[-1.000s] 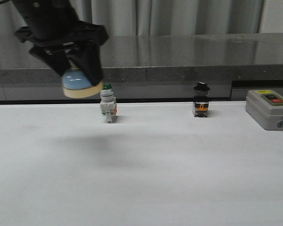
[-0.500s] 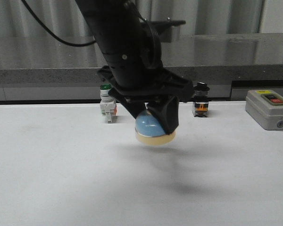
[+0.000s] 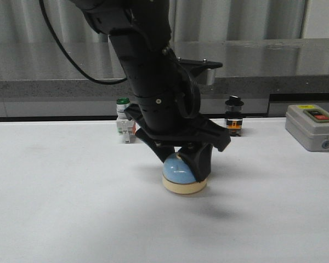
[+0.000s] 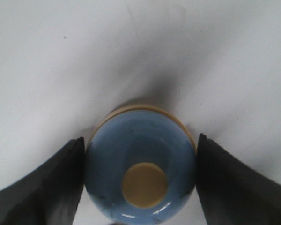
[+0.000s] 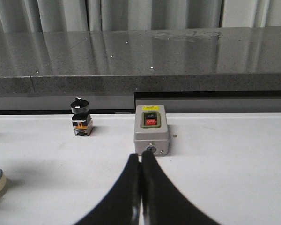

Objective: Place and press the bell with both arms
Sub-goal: 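Lower the held bell onto the table and open the left gripper, then raise the left gripper off the bell and withdraw it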

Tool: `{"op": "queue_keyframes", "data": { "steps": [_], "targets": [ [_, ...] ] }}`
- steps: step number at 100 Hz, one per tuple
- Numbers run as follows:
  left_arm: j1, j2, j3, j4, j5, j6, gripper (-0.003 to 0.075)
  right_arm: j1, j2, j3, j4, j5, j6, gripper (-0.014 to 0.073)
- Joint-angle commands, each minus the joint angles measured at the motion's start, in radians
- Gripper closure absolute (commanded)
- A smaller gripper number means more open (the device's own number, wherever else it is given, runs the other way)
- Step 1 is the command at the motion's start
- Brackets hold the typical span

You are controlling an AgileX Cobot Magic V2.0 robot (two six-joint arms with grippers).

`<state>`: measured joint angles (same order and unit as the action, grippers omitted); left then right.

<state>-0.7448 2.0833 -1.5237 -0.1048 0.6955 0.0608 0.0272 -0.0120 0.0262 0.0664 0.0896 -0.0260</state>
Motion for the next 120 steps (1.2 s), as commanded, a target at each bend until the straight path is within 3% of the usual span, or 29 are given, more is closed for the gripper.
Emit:
{"op": "queue_keyframes", "data": {
  "steps": [1,19,26,36,44,51,65,92,120],
  "targets": [
    [-0.009,-0.035,-0.030,-0.014,-0.036,0.000,0.0461,-0.004,-0.017,-0.014,0.003,-0.084,-0.004,0.0663],
    [-0.009,-0.016,-0.030,-0.017,-0.030,0.000,0.0453,-0.004,-0.017,-0.014,0.003,-0.084,-0.004,0.0663],
    [-0.009,-0.016,-0.031,-0.022,-0.027,0.000,0.0410,-0.004,-0.017,-0.014,0.003,-0.084,-0.004,0.0663],
    [-0.009,-0.016,-0.033,-0.024,-0.027,0.000,0.0244,-0.004,-0.017,-0.014,0.003,-0.084,-0.004,0.0663],
    [-0.009,-0.018,-0.033,-0.026,-0.027,0.000,0.0069,-0.004,-0.017,-0.014,0.003,-0.084,-0.004,0.0663],
    [-0.009,-0.024,-0.033,-0.033,-0.025,0.000,0.0009,-0.004,-0.017,-0.014,0.003,-0.084,-0.004,0.0663],
    [-0.009,-0.056,-0.033,-0.033,-0.025,0.000,0.0050,-0.004,-0.017,-0.014,0.003,-0.084,-0.004,0.0663],
    [-0.004,-0.179,-0.033,-0.027,0.002,-0.027,0.0050,-0.004,-0.017,-0.014,0.003,-0.084,-0.004,0.0663],
    [0.096,-0.366,0.023,-0.027,-0.004,-0.027,0.0050,-0.004,-0.017,-0.014,0.003,-0.084,-0.004,0.0663]
  ]
}}
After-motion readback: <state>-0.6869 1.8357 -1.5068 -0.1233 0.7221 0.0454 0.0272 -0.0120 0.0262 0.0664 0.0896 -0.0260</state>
